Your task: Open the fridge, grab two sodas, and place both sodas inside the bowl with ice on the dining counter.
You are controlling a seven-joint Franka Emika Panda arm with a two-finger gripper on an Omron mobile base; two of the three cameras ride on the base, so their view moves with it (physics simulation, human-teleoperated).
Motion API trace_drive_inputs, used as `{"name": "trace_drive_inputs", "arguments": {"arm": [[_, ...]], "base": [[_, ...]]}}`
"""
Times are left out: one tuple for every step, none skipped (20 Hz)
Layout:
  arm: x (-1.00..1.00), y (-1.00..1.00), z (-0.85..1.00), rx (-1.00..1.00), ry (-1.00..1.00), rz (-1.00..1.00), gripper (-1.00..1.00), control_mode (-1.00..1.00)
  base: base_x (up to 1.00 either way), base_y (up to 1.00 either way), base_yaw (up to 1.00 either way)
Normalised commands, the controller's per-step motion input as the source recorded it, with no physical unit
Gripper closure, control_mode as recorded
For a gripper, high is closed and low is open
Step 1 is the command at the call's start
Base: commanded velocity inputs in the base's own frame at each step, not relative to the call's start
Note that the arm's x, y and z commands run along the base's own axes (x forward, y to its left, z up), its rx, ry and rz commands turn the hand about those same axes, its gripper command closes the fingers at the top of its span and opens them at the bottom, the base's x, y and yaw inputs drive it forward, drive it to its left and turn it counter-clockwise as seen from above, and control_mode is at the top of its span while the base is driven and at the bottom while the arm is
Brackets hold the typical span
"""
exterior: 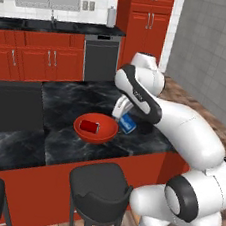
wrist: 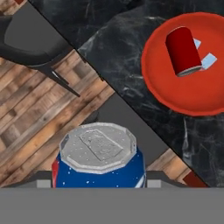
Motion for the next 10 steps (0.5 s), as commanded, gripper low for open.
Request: {"name": "trace_drive_inputs", "arguments": {"arm": [[0.06,0.00,-0.26,-0.03,0.00,0.00,1.00,-1.00],[0.02,0.00,-0.32,0.00,-0.01,0.00,1.00,-1.00],[0.03,0.02,-0.27,0.00,-0.01,0.00,1.00,-1.00],[0.08,0.10,-0.28,0.00,-0.01,0.00,1.00,-1.00],[0.09,0.12,-0.25,0.00,0.00,0.00,1.00,-1.00],[0.16,0.18,-0.25,0.00,0.00,0.00,1.00,-1.00],[0.18,0.18,-0.26,-0.01,0.00,0.00,1.00,-1.00],[0.19,0.19,-0.26,-0.01,0.00,0.00,1.00,-1.00],[0.23,0.22,-0.27,-0.02,0.00,0.00,1.00,-1.00],[0.25,0.25,-0.26,-0.02,0.00,0.00,1.00,-1.00]], "base": [[0.00,0.00,0.00],[0.00,0.00,0.00],[0.00,0.00,0.00],[0.00,0.00,0.00],[0.00,0.00,0.00],[0.00,0.00,0.00],[0.00,0.00,0.00],[0.00,0.00,0.00],[0.00,0.00,0.00],[0.00,0.00,0.00]]}}
